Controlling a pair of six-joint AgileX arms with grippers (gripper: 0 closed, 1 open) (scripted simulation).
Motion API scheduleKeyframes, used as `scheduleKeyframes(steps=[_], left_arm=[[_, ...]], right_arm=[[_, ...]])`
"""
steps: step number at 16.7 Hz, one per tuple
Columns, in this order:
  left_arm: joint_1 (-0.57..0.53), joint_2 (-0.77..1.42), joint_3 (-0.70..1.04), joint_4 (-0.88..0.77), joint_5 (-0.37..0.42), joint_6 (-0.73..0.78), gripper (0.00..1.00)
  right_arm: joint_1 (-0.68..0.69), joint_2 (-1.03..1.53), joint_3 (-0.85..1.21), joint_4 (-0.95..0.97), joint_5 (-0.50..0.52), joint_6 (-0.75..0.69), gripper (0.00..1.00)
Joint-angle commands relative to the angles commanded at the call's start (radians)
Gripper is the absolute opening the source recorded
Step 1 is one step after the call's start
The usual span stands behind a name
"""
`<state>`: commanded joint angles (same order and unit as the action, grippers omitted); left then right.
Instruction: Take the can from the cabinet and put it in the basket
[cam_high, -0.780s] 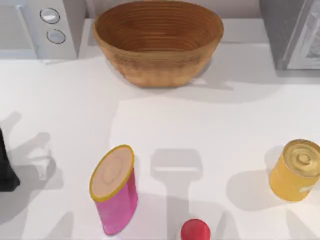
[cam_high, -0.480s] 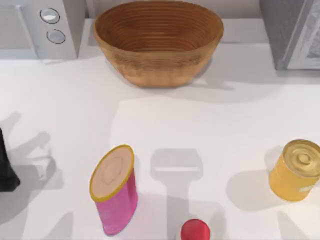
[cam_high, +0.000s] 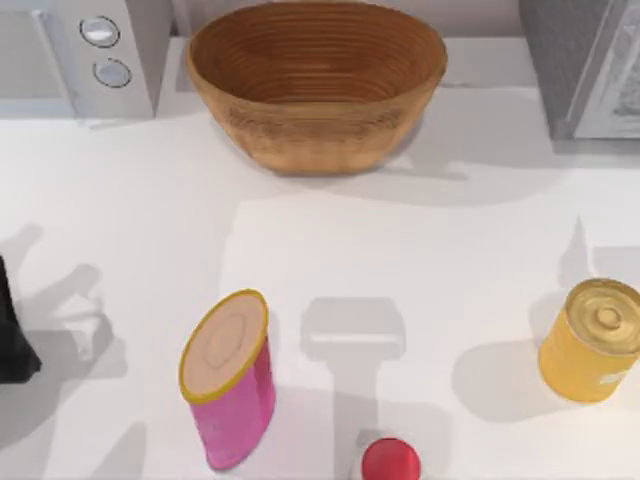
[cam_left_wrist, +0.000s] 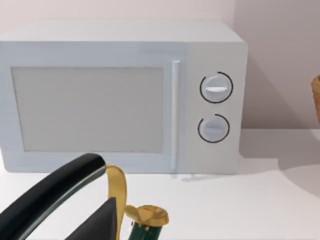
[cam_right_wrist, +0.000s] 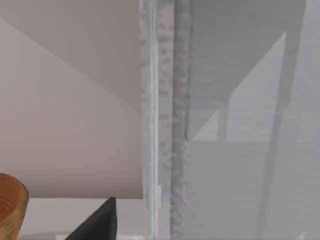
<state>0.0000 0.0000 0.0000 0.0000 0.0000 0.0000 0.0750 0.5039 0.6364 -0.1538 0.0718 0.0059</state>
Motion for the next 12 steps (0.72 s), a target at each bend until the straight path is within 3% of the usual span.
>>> scheduleKeyframes(steps=[7, 12], left_arm=[[0.0, 0.0, 0.0, 0.0, 0.0, 0.0, 1.0], [0.0, 0.0, 0.0, 0.0, 0.0, 0.0, 1.0]], right_arm=[[0.064, 0.499, 0.661, -0.162, 0.077, 0.006, 1.0], [0.098, 0.747, 1.004, -0.24, 0.114, 0.009, 1.0]])
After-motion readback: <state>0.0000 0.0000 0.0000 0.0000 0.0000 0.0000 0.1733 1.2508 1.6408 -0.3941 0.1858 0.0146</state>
